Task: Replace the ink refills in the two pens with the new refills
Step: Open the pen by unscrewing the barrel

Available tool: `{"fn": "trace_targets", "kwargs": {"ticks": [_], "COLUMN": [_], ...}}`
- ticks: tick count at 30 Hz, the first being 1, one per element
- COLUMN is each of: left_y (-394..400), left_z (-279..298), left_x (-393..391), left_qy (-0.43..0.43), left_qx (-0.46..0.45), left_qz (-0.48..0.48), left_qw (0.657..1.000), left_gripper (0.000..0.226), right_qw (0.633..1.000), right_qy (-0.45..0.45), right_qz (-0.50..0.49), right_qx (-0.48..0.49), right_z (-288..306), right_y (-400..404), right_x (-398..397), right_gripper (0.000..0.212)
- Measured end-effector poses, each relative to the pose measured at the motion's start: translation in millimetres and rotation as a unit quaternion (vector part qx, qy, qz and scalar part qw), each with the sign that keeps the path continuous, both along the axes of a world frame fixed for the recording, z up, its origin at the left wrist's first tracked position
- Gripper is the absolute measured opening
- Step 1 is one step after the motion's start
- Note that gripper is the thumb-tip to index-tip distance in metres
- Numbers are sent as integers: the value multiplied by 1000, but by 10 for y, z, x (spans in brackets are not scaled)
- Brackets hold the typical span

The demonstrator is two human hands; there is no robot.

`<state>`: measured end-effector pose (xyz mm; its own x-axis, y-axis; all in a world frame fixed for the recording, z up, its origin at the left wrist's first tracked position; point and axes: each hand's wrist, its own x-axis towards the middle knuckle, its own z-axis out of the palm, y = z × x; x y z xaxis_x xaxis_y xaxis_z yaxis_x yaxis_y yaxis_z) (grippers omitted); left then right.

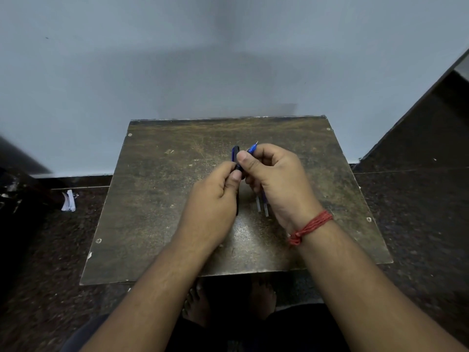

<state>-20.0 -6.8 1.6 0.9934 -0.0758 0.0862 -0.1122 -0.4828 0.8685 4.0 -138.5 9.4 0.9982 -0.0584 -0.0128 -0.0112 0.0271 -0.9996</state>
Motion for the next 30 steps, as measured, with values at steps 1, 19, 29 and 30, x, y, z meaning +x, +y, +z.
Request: {"fn": "trace_targets", "kwargs": {"ticks": [1, 19, 29, 30], "left_y": [-11, -20, -61, -58], "left_z": [14, 20, 29, 13], "left_x": [-2, 31, 18, 22], "left_qy": [1, 92, 95, 99], "left_qx": [-5, -110, -118, -128], "left_qz": [0, -5, -18, -17], "left_qw": [1000, 990, 988, 987], "left_gripper": [22, 32, 33, 33], "right_qw": [1000, 994, 996, 995], "right_qy": [-2, -6, 19, 18], "right_qz": [3, 19, -5, 0], "right_qx": [10, 103, 89, 95], "right_z": [8, -28, -30, -24], "right_y": [-12, -27, -16, -24], "right_x": [6, 78, 65, 64], "right_gripper": [25, 25, 10, 7]}}
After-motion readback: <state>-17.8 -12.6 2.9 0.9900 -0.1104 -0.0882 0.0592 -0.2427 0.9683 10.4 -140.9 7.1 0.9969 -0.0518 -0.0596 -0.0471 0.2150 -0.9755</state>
